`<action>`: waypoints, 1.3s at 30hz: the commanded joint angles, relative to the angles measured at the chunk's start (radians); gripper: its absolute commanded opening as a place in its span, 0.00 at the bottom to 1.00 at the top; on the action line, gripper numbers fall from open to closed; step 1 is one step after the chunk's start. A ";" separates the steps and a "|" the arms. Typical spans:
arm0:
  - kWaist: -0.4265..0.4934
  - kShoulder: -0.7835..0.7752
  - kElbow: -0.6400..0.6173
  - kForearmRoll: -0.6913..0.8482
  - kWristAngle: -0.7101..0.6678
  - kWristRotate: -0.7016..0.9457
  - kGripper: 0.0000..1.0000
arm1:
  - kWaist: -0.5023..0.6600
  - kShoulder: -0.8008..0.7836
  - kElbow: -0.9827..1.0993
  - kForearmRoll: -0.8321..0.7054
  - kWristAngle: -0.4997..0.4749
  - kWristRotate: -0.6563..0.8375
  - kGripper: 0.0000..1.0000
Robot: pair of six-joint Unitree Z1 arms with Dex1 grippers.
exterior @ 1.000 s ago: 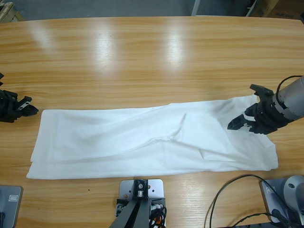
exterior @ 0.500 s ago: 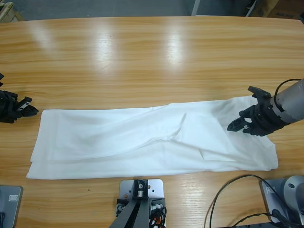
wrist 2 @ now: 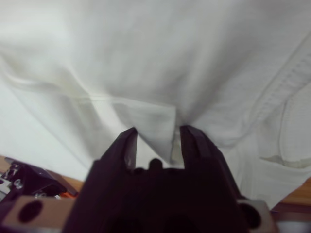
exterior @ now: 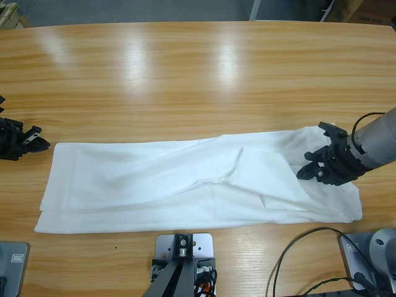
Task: Fold clothes
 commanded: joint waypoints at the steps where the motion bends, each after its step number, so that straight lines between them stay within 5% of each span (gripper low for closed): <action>1: -0.010 0.011 0.027 0.011 -0.016 -0.013 0.00 | -0.010 -0.010 0.024 -0.027 0.007 -0.007 0.00; 9: -0.010 0.015 0.032 0.011 -0.017 -0.014 0.00 | -0.011 -0.053 0.020 -0.032 -0.014 -0.031 0.00; 22: -0.029 0.030 0.033 0.010 -0.019 -0.021 0.00 | -0.011 -0.215 -0.001 0.018 -0.243 -0.078 0.00; 30: -0.047 0.034 0.034 0.010 -0.020 -0.038 0.00 | -0.011 -0.121 0.014 -0.033 -0.226 -0.096 0.00; 32: -0.047 0.034 0.035 0.010 -0.020 -0.039 0.00 | -0.011 -0.068 0.012 -0.058 -0.163 -0.088 0.55; 34: -0.047 0.035 0.034 0.010 -0.020 -0.039 0.00 | -0.011 -0.026 0.007 -0.070 -0.105 -0.083 0.91; 39: -0.047 0.034 0.031 0.010 -0.020 -0.039 0.00 | -0.007 -0.054 0.001 -0.006 -0.095 -0.072 1.00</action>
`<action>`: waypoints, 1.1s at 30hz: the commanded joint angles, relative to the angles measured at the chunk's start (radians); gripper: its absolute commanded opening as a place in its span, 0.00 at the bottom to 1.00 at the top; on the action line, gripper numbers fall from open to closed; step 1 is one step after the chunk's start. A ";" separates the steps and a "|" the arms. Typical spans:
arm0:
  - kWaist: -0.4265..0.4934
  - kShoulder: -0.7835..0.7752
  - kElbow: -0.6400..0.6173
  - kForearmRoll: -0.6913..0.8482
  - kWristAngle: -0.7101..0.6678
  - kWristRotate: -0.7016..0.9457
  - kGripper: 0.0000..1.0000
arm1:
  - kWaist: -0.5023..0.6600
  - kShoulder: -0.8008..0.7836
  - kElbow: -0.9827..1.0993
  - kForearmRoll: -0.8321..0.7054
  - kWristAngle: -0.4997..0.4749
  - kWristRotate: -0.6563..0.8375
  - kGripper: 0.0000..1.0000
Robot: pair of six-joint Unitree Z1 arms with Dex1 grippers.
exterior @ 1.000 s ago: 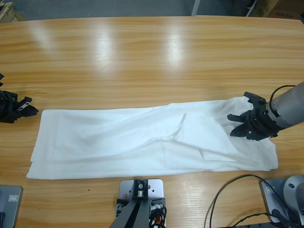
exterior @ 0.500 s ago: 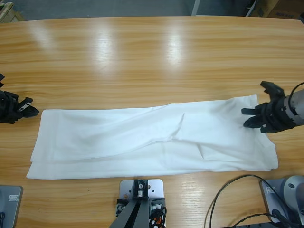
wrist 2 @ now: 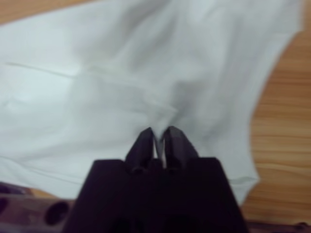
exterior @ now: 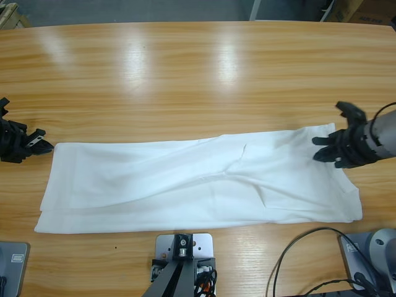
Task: Fold clothes
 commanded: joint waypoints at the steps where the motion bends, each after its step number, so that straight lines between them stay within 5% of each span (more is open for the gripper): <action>1: -0.009 0.031 0.027 0.010 -0.020 -0.013 0.00 | -0.006 0.019 -0.004 0.071 0.028 0.009 1.00; 6: -0.017 0.030 0.026 0.010 -0.020 -0.005 0.00 | -0.003 -0.160 -0.081 0.278 -0.043 0.033 1.00; 12: -0.107 0.024 0.015 0.011 -0.020 -0.009 0.00 | 0.093 -0.247 -0.057 0.259 -0.047 0.144 1.00; 17: -0.167 0.021 0.006 0.012 -0.022 -0.045 0.00 | 0.296 -0.084 -0.083 0.119 -0.096 0.111 0.99; 22: -0.170 -0.001 0.021 0.013 -0.020 -0.058 0.00 | 0.340 0.004 -0.239 0.178 -0.192 0.134 0.87; 33: -0.174 0.012 0.017 0.012 -0.021 -0.063 0.00 | 0.483 0.268 -0.447 0.288 -0.294 0.253 1.00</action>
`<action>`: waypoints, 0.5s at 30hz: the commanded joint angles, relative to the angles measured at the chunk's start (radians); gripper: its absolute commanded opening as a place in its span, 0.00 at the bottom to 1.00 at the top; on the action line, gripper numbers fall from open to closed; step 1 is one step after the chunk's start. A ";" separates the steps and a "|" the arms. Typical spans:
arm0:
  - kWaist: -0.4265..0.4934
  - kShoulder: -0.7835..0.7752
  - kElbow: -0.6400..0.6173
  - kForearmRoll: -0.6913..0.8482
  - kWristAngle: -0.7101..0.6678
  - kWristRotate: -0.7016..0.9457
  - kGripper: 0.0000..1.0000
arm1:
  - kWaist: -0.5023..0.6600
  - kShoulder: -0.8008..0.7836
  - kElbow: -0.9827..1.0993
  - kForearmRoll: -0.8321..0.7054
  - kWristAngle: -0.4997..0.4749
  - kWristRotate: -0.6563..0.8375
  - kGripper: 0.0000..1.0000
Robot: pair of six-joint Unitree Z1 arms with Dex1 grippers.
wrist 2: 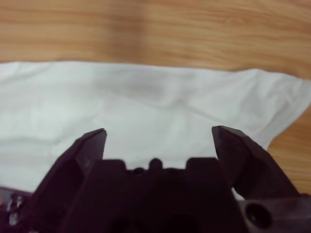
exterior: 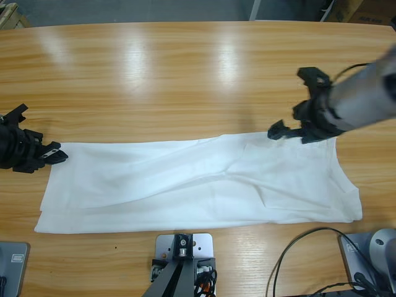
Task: Fold clothes
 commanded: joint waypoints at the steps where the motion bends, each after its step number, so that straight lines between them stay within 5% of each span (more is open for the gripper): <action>1: -0.010 0.016 0.015 0.012 -0.022 -0.015 0.00 | 0.124 0.159 -0.077 0.074 -0.056 0.079 1.00; 9: -0.010 0.014 0.025 0.012 -0.025 -0.024 0.00 | 0.124 0.211 -0.113 0.069 -0.057 0.024 0.99; 12: -0.010 0.013 0.029 0.013 -0.026 -0.034 0.00 | 0.124 0.230 -0.137 0.066 -0.054 0.030 0.77; 15: -0.010 0.013 0.026 0.013 -0.025 -0.034 0.00 | 0.124 0.271 -0.141 0.062 -0.046 0.038 0.68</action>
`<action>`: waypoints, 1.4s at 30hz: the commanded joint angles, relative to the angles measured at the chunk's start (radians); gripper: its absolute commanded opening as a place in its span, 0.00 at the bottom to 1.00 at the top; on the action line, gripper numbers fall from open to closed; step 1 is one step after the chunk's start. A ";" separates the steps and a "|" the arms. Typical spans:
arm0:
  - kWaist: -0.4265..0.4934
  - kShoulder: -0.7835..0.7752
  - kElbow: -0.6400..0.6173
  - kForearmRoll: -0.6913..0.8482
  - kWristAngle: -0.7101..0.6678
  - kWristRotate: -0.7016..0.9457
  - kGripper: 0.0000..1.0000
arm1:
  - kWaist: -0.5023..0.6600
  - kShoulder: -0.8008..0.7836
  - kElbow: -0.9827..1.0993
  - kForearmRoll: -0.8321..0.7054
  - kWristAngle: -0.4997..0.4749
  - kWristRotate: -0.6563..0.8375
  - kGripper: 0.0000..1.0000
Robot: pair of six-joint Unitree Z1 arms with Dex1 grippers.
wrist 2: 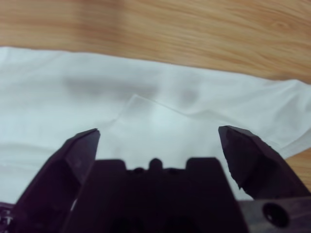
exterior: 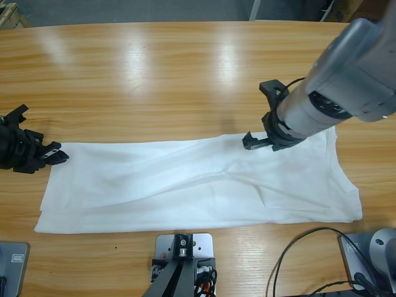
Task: Fold clothes
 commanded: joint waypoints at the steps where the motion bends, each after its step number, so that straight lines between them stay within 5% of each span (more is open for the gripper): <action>1: -0.010 0.013 0.024 0.013 -0.011 -0.020 0.00 | 0.009 0.118 -0.022 0.004 0.002 0.007 0.66; 15: -0.010 0.041 0.015 0.012 -0.011 -0.027 0.00 | 0.009 0.190 -0.022 -0.067 0.046 0.013 0.63; 18: -0.010 0.038 0.015 0.012 -0.011 -0.029 0.00 | 0.009 0.194 -0.017 -0.072 0.048 0.013 0.60; 24: -0.010 0.039 0.017 0.012 -0.012 -0.032 0.00 | 0.009 0.207 -0.011 -0.085 0.066 0.005 0.36; 34: -0.010 0.035 0.024 0.012 -0.012 -0.049 0.00 | 0.009 0.199 -0.003 -0.084 0.092 -0.019 0.36; 35: -0.010 0.035 0.025 0.012 -0.012 -0.049 0.00 | 0.009 0.199 -0.003 -0.085 0.091 -0.019 0.29; 36: -0.010 0.035 0.025 0.012 -0.012 -0.049 0.00 | 0.009 0.198 -0.003 -0.084 0.088 -0.020 0.09; 37: -0.011 0.035 0.025 0.012 -0.013 -0.049 0.00 | 0.009 0.198 -0.002 -0.084 0.085 -0.021 0.00; 42: -0.013 0.038 0.026 0.012 -0.014 -0.049 0.00 | 0.009 0.210 0.005 -0.084 0.081 -0.020 0.00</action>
